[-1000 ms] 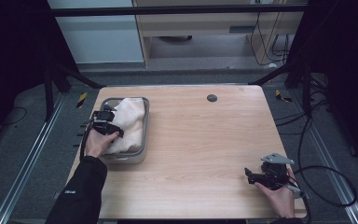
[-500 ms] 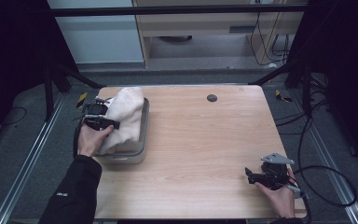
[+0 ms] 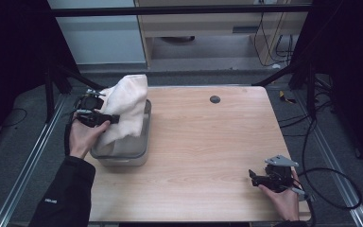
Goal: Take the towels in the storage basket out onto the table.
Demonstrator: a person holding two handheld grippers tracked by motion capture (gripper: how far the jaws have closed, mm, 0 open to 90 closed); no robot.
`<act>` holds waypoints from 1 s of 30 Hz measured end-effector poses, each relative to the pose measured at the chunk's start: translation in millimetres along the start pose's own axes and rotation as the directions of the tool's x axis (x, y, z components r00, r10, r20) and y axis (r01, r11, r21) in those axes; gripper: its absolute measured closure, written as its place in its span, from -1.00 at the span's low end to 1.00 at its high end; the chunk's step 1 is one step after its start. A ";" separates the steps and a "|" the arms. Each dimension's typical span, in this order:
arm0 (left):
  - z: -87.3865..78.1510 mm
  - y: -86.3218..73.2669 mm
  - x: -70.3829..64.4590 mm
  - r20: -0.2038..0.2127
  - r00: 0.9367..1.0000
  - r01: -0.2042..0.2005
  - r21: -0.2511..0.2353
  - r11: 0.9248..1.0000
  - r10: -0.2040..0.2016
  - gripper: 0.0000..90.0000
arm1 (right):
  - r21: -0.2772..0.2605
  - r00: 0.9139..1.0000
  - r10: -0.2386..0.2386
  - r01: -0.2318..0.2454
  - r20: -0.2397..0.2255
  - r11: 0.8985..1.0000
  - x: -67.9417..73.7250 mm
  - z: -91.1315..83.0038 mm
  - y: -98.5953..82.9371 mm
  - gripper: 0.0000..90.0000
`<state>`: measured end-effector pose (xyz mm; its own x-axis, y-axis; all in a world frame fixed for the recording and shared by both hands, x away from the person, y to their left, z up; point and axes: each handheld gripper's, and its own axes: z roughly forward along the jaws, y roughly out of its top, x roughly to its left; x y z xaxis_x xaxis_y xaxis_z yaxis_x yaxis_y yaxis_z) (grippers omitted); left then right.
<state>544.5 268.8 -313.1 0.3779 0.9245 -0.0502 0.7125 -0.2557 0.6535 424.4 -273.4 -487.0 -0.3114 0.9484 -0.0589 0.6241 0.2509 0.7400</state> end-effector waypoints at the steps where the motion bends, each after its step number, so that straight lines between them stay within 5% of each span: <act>1: -4.4 1.1 -2.3 0.005 1.000 -0.010 -0.007 1.000 0.010 0.41 | -0.001 1.000 -0.002 0.002 0.000 1.000 -0.1 0.0 0.0 -0.74; 18: -50.7 15.9 -30.3 0.034 0.991 -0.124 -0.062 0.990 0.126 0.41 | -0.005 1.000 -0.004 0.004 0.000 1.000 0.1 -1.1 -0.4 -0.75; 30: -65.2 26.1 -65.0 0.083 0.972 -0.214 -0.069 0.974 0.219 0.41 | -0.026 1.000 -0.010 0.010 0.010 1.000 -1.0 -4.2 -0.4 -0.75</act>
<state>500.0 220.4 -243.5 0.5724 0.8193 0.0319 0.5729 -0.4275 0.6994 421.4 -275.3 -484.4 -0.3105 0.9478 -0.0731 0.6019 0.2556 0.7566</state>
